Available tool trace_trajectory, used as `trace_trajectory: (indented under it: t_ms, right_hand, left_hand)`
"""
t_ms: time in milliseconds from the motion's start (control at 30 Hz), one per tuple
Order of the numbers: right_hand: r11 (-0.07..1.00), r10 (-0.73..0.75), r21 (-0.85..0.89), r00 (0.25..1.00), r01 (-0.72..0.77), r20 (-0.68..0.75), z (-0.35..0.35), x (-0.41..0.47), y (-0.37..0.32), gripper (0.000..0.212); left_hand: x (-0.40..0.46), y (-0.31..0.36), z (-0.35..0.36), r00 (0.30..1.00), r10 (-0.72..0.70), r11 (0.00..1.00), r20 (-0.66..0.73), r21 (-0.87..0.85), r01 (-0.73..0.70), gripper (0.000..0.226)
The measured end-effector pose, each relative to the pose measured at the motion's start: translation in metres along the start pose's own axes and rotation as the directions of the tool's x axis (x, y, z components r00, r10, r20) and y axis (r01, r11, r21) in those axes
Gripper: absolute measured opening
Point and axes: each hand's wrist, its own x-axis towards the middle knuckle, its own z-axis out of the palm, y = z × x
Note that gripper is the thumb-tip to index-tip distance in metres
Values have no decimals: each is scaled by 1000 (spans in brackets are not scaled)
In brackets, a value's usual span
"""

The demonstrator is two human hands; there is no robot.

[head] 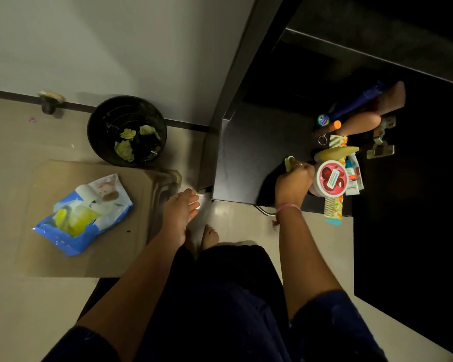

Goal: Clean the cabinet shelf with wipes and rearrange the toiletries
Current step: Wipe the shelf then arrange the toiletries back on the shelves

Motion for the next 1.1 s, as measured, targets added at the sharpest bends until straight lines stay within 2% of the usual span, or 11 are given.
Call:
trace_trajectory:
  t_ms: [167,233,367,433,467,533,600,667,767,900,1100]
  right_hand:
    - [944,-183,-275,983,181,19,25,-17,-31,26]
    - [918,-343,-159,928,364,145,39,-37,-48,27]
    - [611,-681,-49,556,790,476,56,-72,-55,37]
    - [576,-727,48,485,816,486,51,-79,-49,38]
    - [605,-737,73,523,793,428,44,-77,-47,41]
    - [747,-661,66,729,661,179,31,-59,-43,38]
    - [889,-423,158,903,430,-79,15,-28,-42,33]
    - [959,-119,243,984,148,-131,-6,-4,-49,31]
    - [998,64,30,997,-63,-39,-11,18,-42,35]
    - [993,28,-116,999,-31,-27,14,17,-45,38]
    - [917,-372,-53,893,396,253,45,-14,-88,30]
  left_hand:
    - [-5,1,11,1000,19,999,14,-31,-18,32]
    - [-4,1,12,1000,24,999,0,-34,-24,29]
    - [-4,2,13,1000,17,999,-14,-45,-18,23]
    - [-5,5,11,1000,15,999,-21,-47,-16,28]
    - [-5,6,9,1000,11,999,-22,-44,-12,31]
    - [-2,9,4,1000,5,1000,-23,-30,-6,32]
    - [1,10,0,1000,4,1000,-25,-29,-5,29]
    - [2,9,-1,1000,2,999,-26,-44,-3,28]
    - [0,7,4,1000,6,998,-18,-56,-7,28]
    - [-3,7,13,1000,1,998,-1,-69,-1,30]
    - [-4,2,20,1000,14,998,-9,-60,-14,27]
